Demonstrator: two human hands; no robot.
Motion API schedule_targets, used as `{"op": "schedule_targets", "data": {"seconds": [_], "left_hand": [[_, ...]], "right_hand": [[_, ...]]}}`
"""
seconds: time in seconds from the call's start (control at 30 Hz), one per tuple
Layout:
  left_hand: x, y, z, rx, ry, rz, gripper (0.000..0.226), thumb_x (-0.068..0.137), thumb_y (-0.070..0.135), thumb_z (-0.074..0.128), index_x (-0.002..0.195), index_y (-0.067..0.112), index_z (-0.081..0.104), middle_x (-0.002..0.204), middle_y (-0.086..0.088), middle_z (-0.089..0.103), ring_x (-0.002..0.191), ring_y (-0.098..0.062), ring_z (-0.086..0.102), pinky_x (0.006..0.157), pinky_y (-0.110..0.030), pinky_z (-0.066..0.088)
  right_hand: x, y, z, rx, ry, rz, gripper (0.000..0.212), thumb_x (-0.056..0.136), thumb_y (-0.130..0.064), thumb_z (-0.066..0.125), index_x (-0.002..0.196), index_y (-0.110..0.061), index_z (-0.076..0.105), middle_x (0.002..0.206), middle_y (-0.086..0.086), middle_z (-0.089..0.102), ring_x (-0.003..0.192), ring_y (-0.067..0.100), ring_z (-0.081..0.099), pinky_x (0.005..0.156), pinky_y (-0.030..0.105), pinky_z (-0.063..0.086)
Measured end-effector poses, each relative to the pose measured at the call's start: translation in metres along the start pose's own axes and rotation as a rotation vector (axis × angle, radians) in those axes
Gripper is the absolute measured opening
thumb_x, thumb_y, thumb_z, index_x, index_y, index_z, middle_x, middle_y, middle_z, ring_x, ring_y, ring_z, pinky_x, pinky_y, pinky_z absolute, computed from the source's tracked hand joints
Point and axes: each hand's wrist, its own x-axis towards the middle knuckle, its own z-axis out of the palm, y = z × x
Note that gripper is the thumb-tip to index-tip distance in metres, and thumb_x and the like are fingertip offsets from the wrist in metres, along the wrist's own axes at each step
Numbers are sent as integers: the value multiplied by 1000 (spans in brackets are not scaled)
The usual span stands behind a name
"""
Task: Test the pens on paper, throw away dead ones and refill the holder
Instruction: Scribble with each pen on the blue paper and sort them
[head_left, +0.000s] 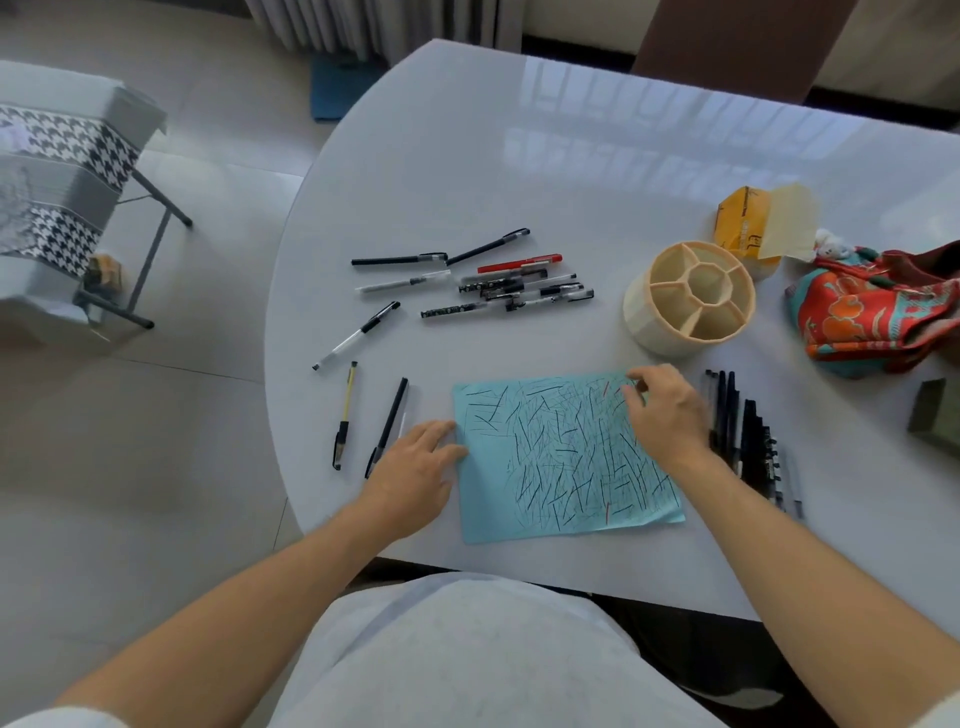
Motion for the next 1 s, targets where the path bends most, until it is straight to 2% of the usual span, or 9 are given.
{"op": "schedule_targets", "data": {"seconds": [0.2, 0.4, 0.53, 0.67, 0.77, 0.83, 0.87, 0.93, 1.0], "left_hand": [[2, -9, 2, -10, -45, 9, 54, 88, 26, 58, 141, 26, 51, 158, -3, 30, 143, -23, 27, 117, -41, 30], [2, -11, 2, -45, -30, 20, 53, 86, 24, 58, 139, 26, 54, 156, -2, 31, 142, -23, 28, 112, -42, 37], [1, -11, 2, -69, -16, 38, 51, 84, 19, 58, 134, 24, 58, 156, -5, 34, 142, -26, 31, 112, -42, 36], [1, -11, 0, -80, -11, 39, 48, 85, 21, 58, 133, 23, 59, 156, -4, 33, 143, -25, 30, 114, -40, 34], [3, -11, -5, -95, -26, 55, 41, 88, 22, 57, 128, 21, 63, 152, -5, 38, 141, -25, 32, 114, -40, 35], [6, -8, -12, -189, -23, 34, 36, 91, 21, 59, 126, 19, 64, 144, -3, 47, 136, -22, 37, 113, -36, 34], [7, -6, -16, -244, -10, 3, 34, 92, 23, 59, 126, 19, 64, 139, -1, 52, 133, -19, 39, 112, -33, 34], [8, 0, -21, -327, 12, -86, 30, 95, 34, 59, 124, 25, 60, 126, 6, 59, 122, -12, 47, 105, -30, 39], [11, 8, -27, -413, -39, -176, 29, 95, 46, 57, 120, 31, 55, 108, 15, 62, 100, -6, 56, 87, -29, 48]], "right_hand": [[66, -99, 31, 44, -99, -235, 29, 100, -18, 58, 127, -13, 66, 128, 6, 66, 105, 27, 65, 90, 39, 52], [99, -161, 66, -143, -188, -521, 32, 96, -7, 54, 124, -13, 67, 121, 6, 65, 112, 29, 60, 82, 37, 50], [102, -174, 84, -325, -218, -575, 35, 92, 0, 52, 123, -12, 64, 118, 9, 62, 106, 34, 63, 73, 37, 49], [92, -175, 80, -202, -238, -463, 30, 90, -11, 58, 119, -10, 65, 115, 10, 61, 93, 34, 65, 80, 43, 55], [66, -163, 64, 158, -192, -300, 16, 83, -14, 63, 97, -12, 68, 93, 5, 63, 79, 22, 62, 72, 34, 51], [39, -148, 52, 413, -245, -144, 6, 80, -18, 62, 85, -17, 65, 78, 1, 67, 68, 17, 68, 63, 29, 53], [25, -139, 48, 512, -297, -65, 4, 80, -19, 62, 83, -19, 65, 72, 2, 69, 63, 18, 70, 60, 32, 57], [-2, -122, 44, 680, -403, 52, 3, 84, -18, 65, 84, -16, 68, 68, 5, 72, 58, 22, 69, 63, 43, 62], [-28, -110, 43, 843, -477, 122, 8, 87, -19, 68, 82, -15, 72, 71, 7, 72, 57, 23, 66, 63, 43, 61]]}}
